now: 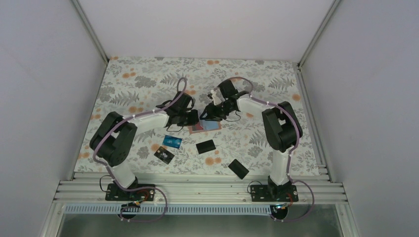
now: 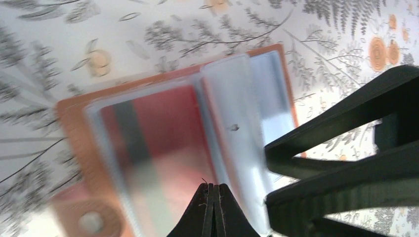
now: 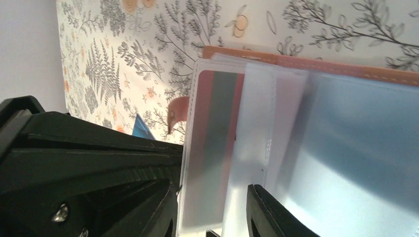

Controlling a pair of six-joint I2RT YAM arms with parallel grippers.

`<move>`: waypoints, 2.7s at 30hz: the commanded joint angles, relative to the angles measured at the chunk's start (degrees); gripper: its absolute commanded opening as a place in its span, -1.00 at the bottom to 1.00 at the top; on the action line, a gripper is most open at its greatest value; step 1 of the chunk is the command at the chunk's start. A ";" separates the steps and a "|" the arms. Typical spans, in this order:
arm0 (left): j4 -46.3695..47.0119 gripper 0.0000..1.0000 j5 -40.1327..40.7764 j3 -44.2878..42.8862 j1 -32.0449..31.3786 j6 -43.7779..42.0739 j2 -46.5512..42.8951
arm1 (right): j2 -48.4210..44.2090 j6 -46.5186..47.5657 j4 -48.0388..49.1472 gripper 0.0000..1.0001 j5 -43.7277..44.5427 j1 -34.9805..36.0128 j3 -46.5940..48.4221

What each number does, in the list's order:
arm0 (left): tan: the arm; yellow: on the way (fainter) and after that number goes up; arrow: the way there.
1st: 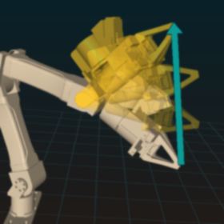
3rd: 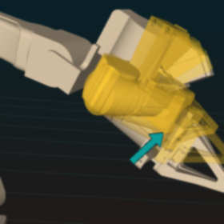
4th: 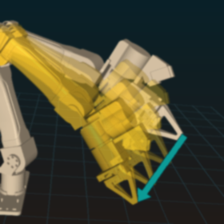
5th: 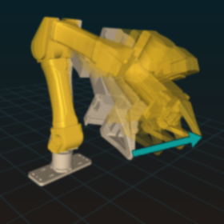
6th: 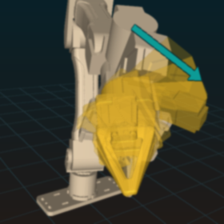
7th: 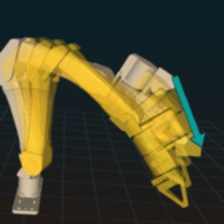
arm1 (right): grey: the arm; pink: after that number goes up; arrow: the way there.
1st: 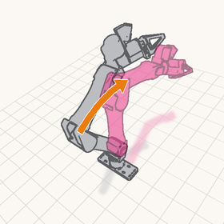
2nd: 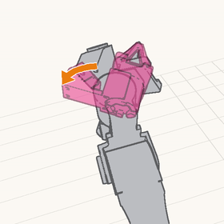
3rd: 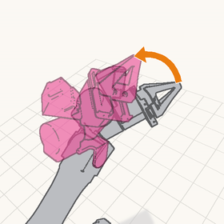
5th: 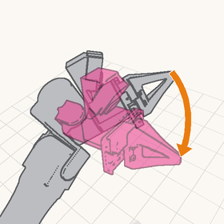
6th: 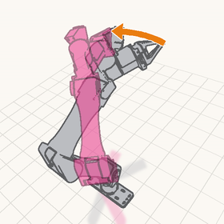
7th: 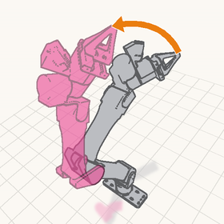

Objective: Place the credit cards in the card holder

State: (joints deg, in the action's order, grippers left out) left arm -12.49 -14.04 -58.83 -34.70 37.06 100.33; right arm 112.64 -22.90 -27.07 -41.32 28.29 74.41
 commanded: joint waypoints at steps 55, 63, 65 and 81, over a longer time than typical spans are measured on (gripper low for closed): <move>-6.78 -0.95 15.95 23.06 -27.34 18.52 -31.12 | -45.10 -22.64 -7.70 0.05 31.74 3.76 -42.74; -2.31 -0.95 15.72 15.84 -33.30 17.25 -20.61 | -53.21 -23.83 -13.83 0.06 28.53 3.96 -45.65; 0.63 -0.95 14.38 14.71 -33.50 16.83 -17.82 | -54.87 -23.18 -16.53 0.06 27.52 3.99 -45.68; 6.60 -0.95 3.53 -0.62 -30.66 7.70 2.13 | -53.75 -24.21 -24.64 0.51 19.14 4.05 -47.18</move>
State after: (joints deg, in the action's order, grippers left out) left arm -7.99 -6.37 -57.52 -66.48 47.55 99.77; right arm 55.77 -45.89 -49.84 -19.62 32.34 29.15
